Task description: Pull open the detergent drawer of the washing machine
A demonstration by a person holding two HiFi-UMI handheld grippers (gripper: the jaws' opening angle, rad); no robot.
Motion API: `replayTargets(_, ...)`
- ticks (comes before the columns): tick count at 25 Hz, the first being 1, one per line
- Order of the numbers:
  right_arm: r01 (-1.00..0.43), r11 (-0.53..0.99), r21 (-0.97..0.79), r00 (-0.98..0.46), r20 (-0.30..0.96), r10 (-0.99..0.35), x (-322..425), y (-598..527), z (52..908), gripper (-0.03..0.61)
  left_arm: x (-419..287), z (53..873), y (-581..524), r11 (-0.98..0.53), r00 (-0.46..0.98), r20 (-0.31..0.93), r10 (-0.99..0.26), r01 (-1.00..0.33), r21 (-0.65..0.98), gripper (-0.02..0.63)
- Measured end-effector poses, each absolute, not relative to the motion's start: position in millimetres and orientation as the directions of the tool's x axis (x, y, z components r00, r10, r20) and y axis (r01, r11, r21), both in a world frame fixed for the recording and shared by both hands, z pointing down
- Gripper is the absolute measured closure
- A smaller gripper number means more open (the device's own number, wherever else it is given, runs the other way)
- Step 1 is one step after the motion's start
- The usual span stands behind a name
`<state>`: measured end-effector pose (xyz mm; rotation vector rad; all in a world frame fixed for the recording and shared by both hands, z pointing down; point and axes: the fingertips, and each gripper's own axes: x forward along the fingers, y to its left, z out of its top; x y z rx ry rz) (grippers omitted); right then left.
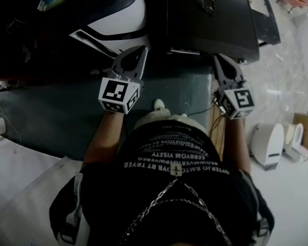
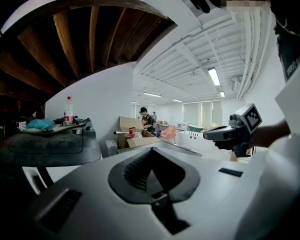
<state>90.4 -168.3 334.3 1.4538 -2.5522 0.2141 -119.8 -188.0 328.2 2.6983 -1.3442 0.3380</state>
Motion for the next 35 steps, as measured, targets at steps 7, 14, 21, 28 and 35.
replayTargets(7,-0.885,0.466,-0.009,-0.452,0.259,-0.854,74,-180,338,0.577,-138,344,-207,-0.639,0.620,0.258,-0.741,-0.769,0.014,0.611)
replayTargets(14,-0.898,0.441,-0.013,-0.422,0.317,-0.849,78,-185,360,0.577,-139,368,-217,-0.658,0.639,0.292,-0.712,-0.752,0.039,0.611)
replayTargets(21,-0.898,0.439,-0.032,-0.421,0.359,-0.833,91,-202,389,0.577,-124,396,-231,-0.672,0.647,0.340,-0.683,-0.738,0.055,0.611)
replayTargets(28,-0.888,0.457,-0.060,-0.442,0.387,-0.809,104,-228,418,0.577,-105,416,-250,-0.679,0.642,0.378,-0.667,-0.733,0.046,0.611)
replayTargets(35,-0.876,0.480,-0.056,-0.451,0.448,-0.772,112,-244,461,0.575,-91,452,-263,-0.683,0.625,0.439,-0.646,-0.729,0.033,0.611)
